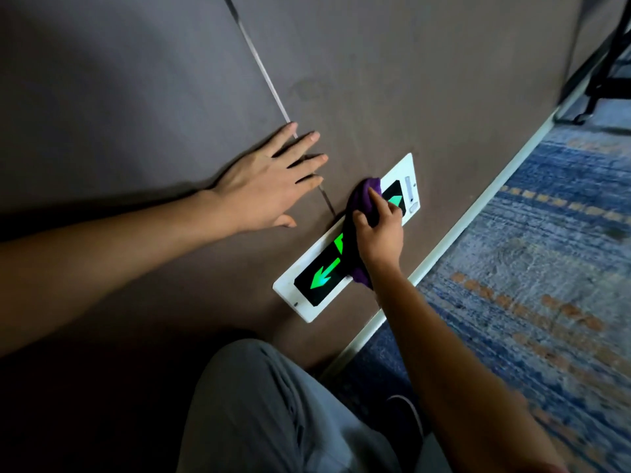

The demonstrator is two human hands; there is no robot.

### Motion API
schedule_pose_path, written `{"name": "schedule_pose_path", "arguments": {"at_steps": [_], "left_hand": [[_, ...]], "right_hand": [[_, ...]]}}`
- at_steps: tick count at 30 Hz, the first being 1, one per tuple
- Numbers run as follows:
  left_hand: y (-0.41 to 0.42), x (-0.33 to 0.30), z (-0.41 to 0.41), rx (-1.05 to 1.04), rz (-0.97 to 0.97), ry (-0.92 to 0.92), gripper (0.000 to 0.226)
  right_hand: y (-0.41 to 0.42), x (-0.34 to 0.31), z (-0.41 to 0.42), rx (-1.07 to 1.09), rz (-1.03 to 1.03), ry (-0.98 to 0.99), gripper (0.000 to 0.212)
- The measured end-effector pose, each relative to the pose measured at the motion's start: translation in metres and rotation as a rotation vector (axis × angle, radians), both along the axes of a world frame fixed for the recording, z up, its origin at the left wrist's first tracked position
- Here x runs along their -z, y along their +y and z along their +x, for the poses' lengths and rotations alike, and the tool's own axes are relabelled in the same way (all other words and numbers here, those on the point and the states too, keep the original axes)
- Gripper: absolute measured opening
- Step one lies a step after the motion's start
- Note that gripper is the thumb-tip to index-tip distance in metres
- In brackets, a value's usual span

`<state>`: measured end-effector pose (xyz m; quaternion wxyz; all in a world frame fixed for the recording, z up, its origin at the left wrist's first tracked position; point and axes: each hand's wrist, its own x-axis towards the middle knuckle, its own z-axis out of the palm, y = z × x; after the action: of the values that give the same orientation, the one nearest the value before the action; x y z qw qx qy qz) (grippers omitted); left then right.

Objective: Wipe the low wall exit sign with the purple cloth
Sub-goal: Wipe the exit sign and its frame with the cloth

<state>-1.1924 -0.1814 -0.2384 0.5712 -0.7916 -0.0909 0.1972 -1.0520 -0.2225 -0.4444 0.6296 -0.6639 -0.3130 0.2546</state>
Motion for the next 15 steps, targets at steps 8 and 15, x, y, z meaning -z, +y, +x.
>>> {"name": "schedule_pose_path", "arguments": {"at_steps": [8, 15], "left_hand": [[0.004, 0.000, 0.003, 0.015, -0.002, 0.005, 0.092], [0.002, 0.000, 0.002, 0.015, 0.003, 0.011, 0.091]], "right_hand": [[-0.040, 0.027, -0.078, -0.057, 0.018, -0.135, 0.054], [-0.030, 0.020, -0.041, 0.048, 0.112, -0.028, 0.051]]}}
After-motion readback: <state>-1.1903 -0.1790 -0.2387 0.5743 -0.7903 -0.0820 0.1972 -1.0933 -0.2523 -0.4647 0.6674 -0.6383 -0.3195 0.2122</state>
